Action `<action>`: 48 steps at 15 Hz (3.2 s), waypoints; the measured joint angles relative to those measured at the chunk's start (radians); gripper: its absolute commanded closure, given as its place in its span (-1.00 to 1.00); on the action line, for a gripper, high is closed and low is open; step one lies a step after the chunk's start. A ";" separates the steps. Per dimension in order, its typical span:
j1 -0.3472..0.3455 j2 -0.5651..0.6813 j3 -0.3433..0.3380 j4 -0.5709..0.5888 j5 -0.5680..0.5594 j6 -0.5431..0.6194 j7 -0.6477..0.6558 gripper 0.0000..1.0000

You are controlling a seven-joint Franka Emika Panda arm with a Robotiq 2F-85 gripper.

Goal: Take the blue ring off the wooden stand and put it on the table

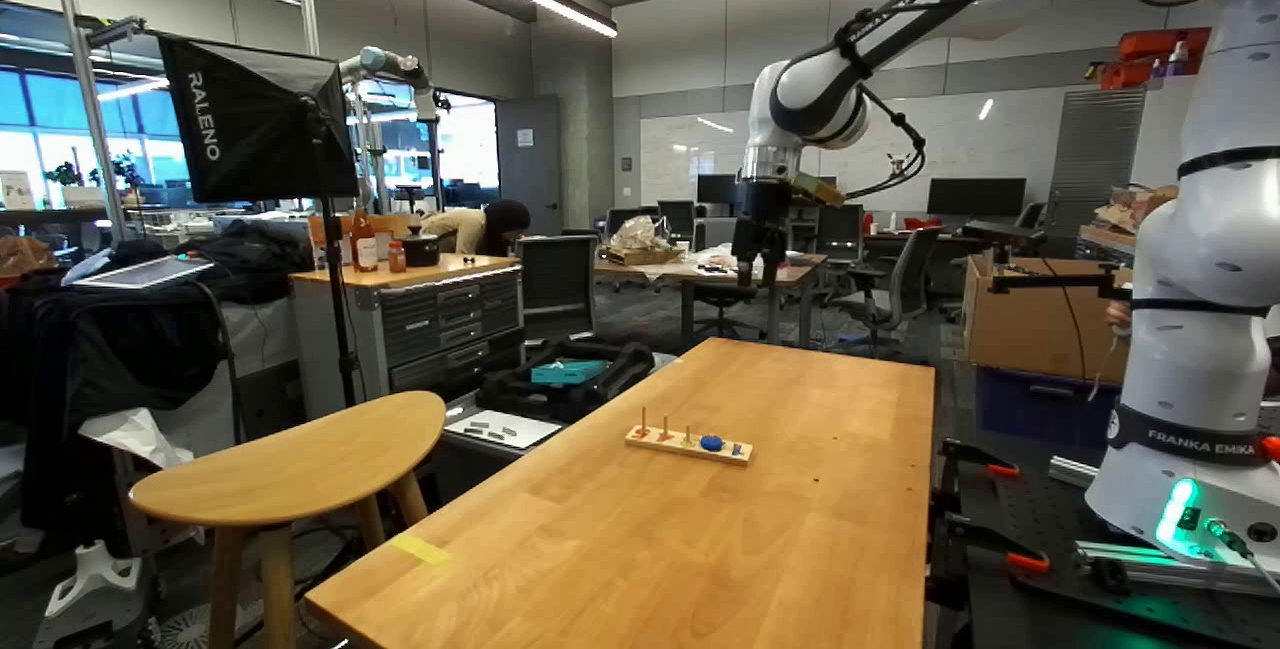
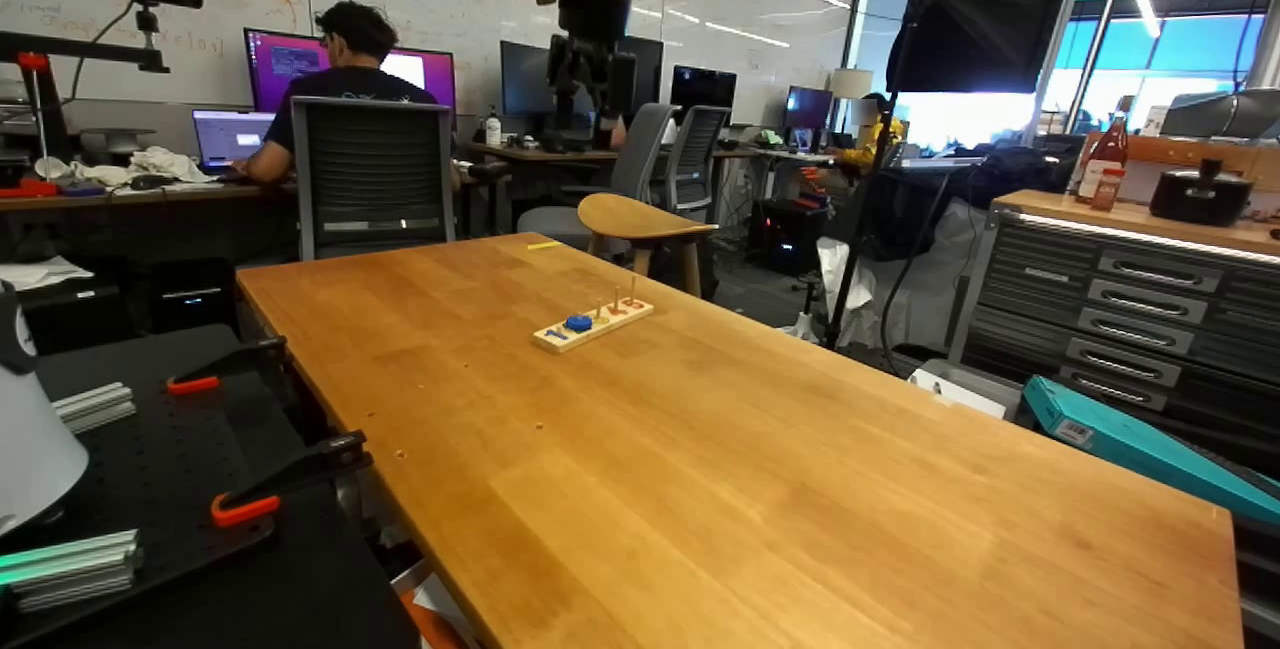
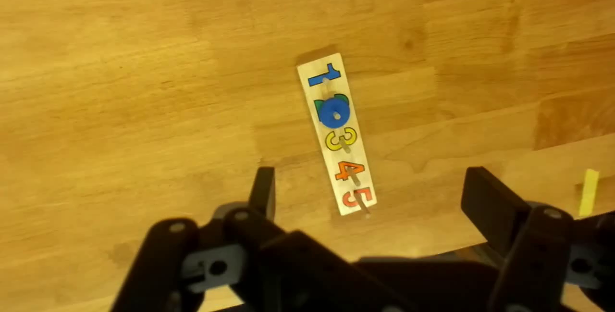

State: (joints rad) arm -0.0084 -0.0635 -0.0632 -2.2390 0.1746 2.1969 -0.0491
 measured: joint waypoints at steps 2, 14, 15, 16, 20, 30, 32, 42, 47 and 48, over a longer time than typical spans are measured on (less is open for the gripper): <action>-0.011 0.078 -0.001 0.003 0.000 0.044 -0.012 -1.00; 0.006 0.441 0.048 0.048 -0.111 0.257 0.017 -1.00; 0.010 0.457 0.056 0.051 -0.111 0.268 0.022 -1.00; 0.013 0.472 0.064 0.054 -0.111 0.274 0.028 -1.00; 0.023 0.519 0.084 0.078 -0.111 0.306 0.046 -1.00; 0.024 0.596 0.108 0.168 -0.110 0.359 0.065 -1.00; 0.024 0.607 0.107 0.175 -0.110 0.364 0.068 -0.48; 0.024 0.635 0.105 0.181 -0.110 0.380 0.070 0.61; 0.023 0.635 0.101 0.200 -0.110 0.380 0.080 0.61; 0.023 0.634 0.101 0.215 -0.109 0.376 0.090 0.61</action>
State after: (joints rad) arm 0.0146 0.5708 0.0381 -2.0240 0.0651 2.5732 0.0405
